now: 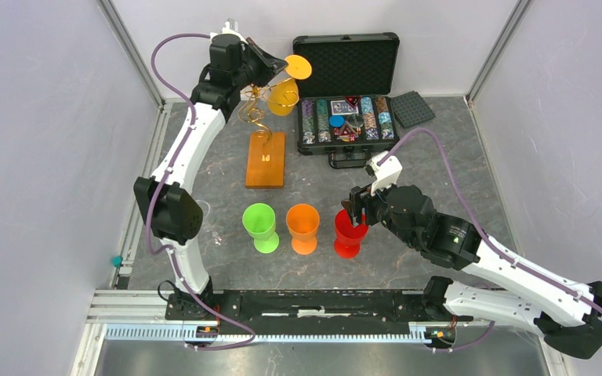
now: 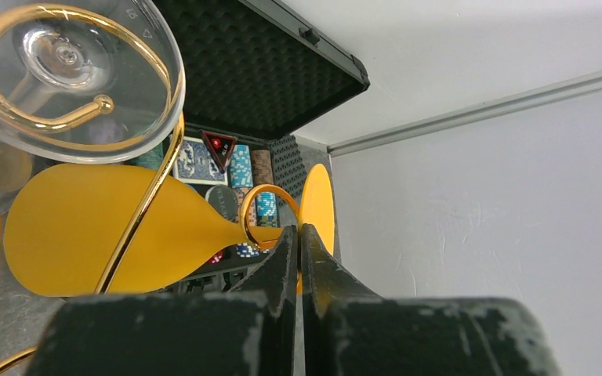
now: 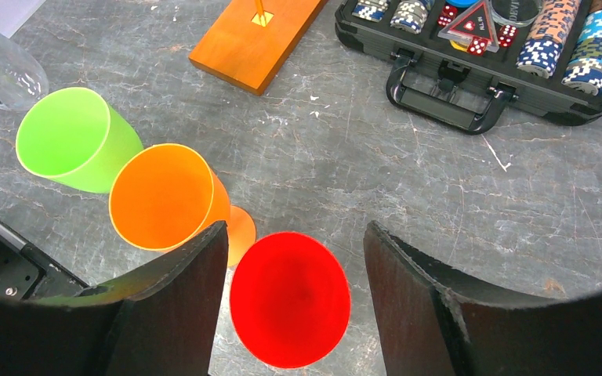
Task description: Take the wine glass off the wine glass rack
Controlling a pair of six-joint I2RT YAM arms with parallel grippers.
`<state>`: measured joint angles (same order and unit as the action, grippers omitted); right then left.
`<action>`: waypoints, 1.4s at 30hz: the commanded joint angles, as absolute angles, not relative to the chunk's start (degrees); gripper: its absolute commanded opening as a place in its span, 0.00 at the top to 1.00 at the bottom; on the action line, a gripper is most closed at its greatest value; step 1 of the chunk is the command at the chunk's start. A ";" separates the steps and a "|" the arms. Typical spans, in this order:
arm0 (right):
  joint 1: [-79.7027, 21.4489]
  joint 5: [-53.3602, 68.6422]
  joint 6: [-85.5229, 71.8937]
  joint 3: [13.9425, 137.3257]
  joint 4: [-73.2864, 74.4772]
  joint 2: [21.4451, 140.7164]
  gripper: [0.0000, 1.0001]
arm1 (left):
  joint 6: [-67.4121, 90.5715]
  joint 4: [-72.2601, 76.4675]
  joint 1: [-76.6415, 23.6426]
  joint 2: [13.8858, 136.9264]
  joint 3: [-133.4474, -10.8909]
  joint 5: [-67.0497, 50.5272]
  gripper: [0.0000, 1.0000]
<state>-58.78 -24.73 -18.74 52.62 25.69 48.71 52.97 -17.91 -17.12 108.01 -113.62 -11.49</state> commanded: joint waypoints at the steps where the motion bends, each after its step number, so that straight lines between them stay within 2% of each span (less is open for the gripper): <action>1: -59.02 -26.01 -18.56 52.30 23.33 48.27 0.31 | 50.62 -17.29 -17.58 102.53 -113.18 -9.59 0.98; 16: -58.93 -25.83 -19.11 51.86 22.94 47.67 0.31 | 55.19 -12.25 -14.13 96.33 -106.16 -9.32 0.98; 23: -58.97 -25.84 -19.33 51.68 22.97 47.35 0.31 | 58.56 -7.40 -12.24 97.96 -105.31 -9.37 0.98; 33: -58.97 -26.55 -19.15 51.67 23.26 46.77 0.30 | 71.63 6.12 -12.04 99.85 -99.78 -5.58 0.98; 42: -58.97 -27.77 -18.78 51.77 23.91 46.06 0.30 | 74.91 9.58 -12.12 101.44 -97.70 -2.46 0.98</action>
<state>-58.78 -25.85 -18.83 51.62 24.88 47.07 71.24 3.77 -12.23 101.16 -98.17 -4.54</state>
